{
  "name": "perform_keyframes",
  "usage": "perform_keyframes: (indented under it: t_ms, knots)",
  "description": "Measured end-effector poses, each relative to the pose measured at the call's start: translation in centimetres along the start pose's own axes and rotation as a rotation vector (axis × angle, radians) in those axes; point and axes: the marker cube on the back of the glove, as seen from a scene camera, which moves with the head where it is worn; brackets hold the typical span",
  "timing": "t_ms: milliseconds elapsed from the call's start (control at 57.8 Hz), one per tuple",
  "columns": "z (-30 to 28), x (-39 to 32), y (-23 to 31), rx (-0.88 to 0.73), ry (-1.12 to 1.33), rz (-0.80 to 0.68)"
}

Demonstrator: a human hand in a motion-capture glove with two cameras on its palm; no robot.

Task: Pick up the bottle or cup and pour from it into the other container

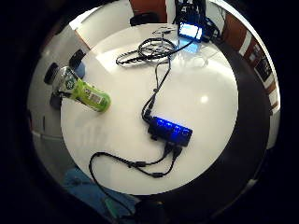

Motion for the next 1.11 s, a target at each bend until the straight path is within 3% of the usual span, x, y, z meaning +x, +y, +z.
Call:
perform_keyframes:
  t_ms: [899, 1107]
  knots:
    - [7.7, -1.3, -1.8, -0.061, -0.139, 0.017]
    - [11.0, -2.4, -2.9, 0.049, -0.343, 0.008]
